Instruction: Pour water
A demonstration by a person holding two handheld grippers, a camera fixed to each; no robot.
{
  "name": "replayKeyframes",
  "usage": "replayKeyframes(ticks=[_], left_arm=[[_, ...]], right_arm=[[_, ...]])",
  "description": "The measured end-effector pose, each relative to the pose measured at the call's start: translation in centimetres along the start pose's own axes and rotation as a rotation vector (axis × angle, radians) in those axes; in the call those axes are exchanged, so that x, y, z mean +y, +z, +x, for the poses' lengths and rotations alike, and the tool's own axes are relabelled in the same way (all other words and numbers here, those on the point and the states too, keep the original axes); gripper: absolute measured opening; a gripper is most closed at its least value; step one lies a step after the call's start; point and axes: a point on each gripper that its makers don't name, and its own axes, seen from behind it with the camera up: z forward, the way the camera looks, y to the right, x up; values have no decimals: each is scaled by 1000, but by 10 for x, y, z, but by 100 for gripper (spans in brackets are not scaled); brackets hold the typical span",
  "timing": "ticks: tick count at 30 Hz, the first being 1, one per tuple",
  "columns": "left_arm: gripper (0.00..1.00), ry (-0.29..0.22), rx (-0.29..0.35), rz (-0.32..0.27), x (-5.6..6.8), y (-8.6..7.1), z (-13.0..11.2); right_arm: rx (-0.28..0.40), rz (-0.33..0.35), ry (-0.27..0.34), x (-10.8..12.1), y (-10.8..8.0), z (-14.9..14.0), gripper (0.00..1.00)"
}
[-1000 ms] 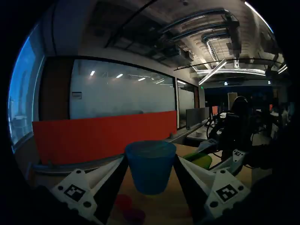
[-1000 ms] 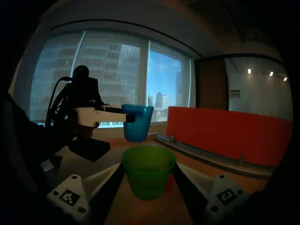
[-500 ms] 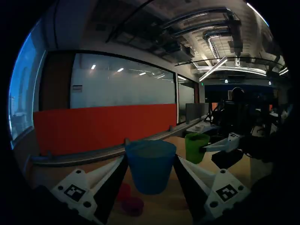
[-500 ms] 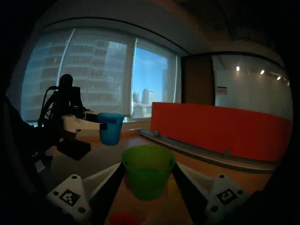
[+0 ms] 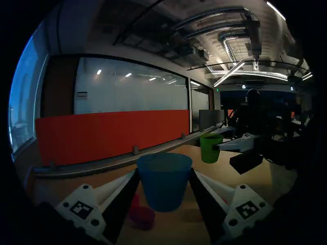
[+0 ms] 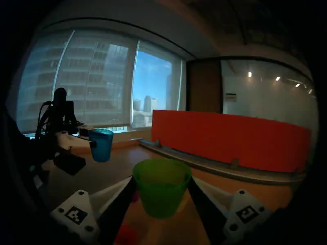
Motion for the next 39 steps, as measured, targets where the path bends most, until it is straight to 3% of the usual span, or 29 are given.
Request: replayKeyframes(ticks=[15,39], left_arm=[[85,27,-113,-16,0,0,-42],[85,120,-349,-130,24,14,-123]], right_arm=[[-94,-4,-4,8,3,-31,90],[-253,13,31,26,6,-89,90]])
